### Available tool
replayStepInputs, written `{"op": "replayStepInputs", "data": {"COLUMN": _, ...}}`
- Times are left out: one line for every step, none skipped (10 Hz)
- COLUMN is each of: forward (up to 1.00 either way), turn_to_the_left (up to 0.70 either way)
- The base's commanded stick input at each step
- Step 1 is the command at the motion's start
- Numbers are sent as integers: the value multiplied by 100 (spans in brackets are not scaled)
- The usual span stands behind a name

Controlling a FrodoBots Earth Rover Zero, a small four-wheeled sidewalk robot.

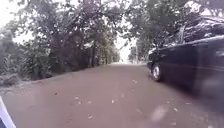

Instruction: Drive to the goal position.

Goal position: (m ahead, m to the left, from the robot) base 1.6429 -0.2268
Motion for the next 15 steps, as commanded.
{"op": "replayStepInputs", "data": {"forward": 70, "turn_to_the_left": 0}}
{"op": "replayStepInputs", "data": {"forward": 70, "turn_to_the_left": 0}}
{"op": "replayStepInputs", "data": {"forward": 70, "turn_to_the_left": 0}}
{"op": "replayStepInputs", "data": {"forward": 70, "turn_to_the_left": 0}}
{"op": "replayStepInputs", "data": {"forward": 70, "turn_to_the_left": 0}}
{"op": "replayStepInputs", "data": {"forward": 70, "turn_to_the_left": 0}}
{"op": "replayStepInputs", "data": {"forward": 70, "turn_to_the_left": 0}}
{"op": "replayStepInputs", "data": {"forward": 70, "turn_to_the_left": 0}}
{"op": "replayStepInputs", "data": {"forward": 70, "turn_to_the_left": 0}}
{"op": "replayStepInputs", "data": {"forward": 70, "turn_to_the_left": 0}}
{"op": "replayStepInputs", "data": {"forward": 70, "turn_to_the_left": 0}}
{"op": "replayStepInputs", "data": {"forward": 70, "turn_to_the_left": 0}}
{"op": "replayStepInputs", "data": {"forward": 70, "turn_to_the_left": 0}}
{"op": "replayStepInputs", "data": {"forward": 70, "turn_to_the_left": 0}}
{"op": "replayStepInputs", "data": {"forward": 70, "turn_to_the_left": 0}}
